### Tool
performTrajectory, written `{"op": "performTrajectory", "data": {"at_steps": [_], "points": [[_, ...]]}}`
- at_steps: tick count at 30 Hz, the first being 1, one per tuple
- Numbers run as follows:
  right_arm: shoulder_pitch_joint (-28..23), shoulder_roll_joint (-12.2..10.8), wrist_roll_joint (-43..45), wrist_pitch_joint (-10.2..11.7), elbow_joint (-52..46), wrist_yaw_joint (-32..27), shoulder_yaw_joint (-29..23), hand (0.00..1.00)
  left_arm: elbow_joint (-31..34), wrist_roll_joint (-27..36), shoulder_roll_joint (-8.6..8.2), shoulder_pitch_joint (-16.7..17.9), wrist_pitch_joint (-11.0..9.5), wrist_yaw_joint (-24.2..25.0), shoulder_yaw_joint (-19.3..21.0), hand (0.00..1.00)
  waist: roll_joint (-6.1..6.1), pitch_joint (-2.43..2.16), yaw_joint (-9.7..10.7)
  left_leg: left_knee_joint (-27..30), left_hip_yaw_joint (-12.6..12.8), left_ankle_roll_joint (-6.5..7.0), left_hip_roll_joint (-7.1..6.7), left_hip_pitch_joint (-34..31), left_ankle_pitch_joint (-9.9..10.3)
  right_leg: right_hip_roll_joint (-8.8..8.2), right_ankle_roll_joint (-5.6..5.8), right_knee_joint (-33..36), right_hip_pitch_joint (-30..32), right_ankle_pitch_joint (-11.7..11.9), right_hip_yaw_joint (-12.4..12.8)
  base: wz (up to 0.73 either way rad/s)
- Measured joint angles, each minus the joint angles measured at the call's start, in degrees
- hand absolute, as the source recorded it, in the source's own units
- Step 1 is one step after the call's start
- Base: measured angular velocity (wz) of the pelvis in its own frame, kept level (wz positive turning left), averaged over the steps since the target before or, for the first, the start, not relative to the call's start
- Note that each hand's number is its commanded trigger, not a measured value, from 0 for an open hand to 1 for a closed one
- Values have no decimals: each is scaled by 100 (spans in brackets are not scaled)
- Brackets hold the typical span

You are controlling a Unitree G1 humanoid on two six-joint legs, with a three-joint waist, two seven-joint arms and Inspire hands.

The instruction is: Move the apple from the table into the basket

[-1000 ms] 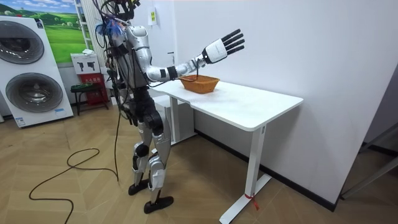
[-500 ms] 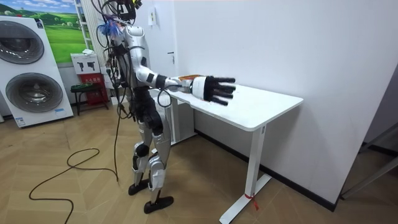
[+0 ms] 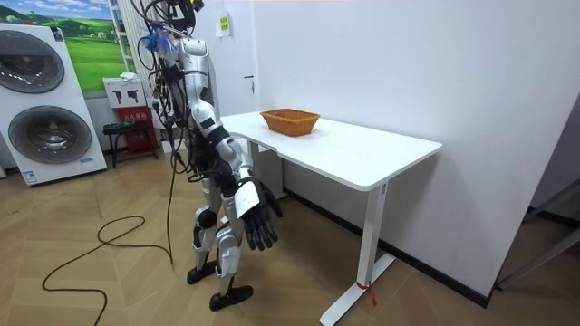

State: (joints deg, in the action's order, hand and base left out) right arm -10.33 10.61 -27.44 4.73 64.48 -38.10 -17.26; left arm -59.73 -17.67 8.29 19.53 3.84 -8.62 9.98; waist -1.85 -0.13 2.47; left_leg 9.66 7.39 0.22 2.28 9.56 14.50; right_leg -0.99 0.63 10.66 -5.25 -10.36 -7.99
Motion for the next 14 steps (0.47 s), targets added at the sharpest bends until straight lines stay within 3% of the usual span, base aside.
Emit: {"op": "performTrajectory", "data": {"at_steps": [9, 14], "points": [[-101, -148, 68, -548, 833, 1983, 788, 0, -60, 0, -76, -24, 121, 160, 286, 0, 25, 10, -136, -9, -23, -1, 3, 10, 1, -2, 1, -12, -44, 4, -76, 0], [-7, -176, 482, -614, 993, 2710, 1116, 0, -251, -3, -88, -173, 143, 137, 272, 0, 47, 12, -136, -11, -91, -1, -3, 21, 1, -1, 9, -99, -121, 17, -86, 4]]}}
